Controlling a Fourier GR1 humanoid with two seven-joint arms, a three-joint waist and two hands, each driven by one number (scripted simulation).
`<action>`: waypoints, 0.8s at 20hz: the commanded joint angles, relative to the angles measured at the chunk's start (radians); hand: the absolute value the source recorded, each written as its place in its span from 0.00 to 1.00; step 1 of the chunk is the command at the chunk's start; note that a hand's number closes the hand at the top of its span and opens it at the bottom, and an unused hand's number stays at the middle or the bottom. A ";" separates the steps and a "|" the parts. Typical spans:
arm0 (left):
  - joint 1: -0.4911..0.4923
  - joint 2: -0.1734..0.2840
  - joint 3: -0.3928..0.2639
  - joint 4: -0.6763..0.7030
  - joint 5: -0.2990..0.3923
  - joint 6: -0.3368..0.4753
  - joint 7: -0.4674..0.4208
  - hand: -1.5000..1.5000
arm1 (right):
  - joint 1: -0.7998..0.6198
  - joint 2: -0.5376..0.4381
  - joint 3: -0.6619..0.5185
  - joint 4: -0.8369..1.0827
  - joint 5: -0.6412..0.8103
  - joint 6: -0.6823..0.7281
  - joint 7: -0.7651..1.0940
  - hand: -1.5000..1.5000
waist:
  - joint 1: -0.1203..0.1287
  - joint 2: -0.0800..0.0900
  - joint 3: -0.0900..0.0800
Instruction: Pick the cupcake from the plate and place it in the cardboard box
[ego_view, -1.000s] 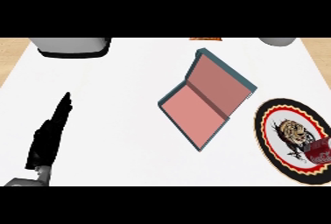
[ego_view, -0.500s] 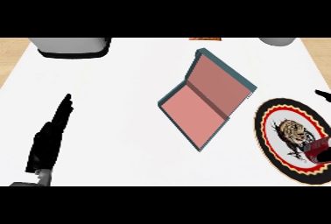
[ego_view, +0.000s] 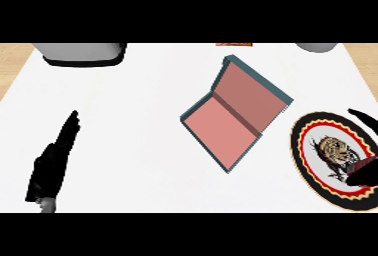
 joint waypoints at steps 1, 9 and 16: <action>-0.077 -0.010 0.029 0.033 -0.028 -0.019 0.053 0.50 | 0.020 0.004 -0.046 0.060 0.038 0.046 -0.055 0.00 | -0.003 0.001 0.000; -0.062 -0.062 0.078 0.079 -0.064 -0.077 -0.014 0.50 | 0.012 0.137 -0.064 0.062 0.188 0.047 -0.049 0.00 | 0.000 0.001 0.000; -0.004 -0.073 0.113 -0.014 -0.083 -0.118 0.023 0.50 | 0.010 0.201 -0.121 0.031 0.236 0.065 -0.045 0.00 | 0.000 0.000 0.000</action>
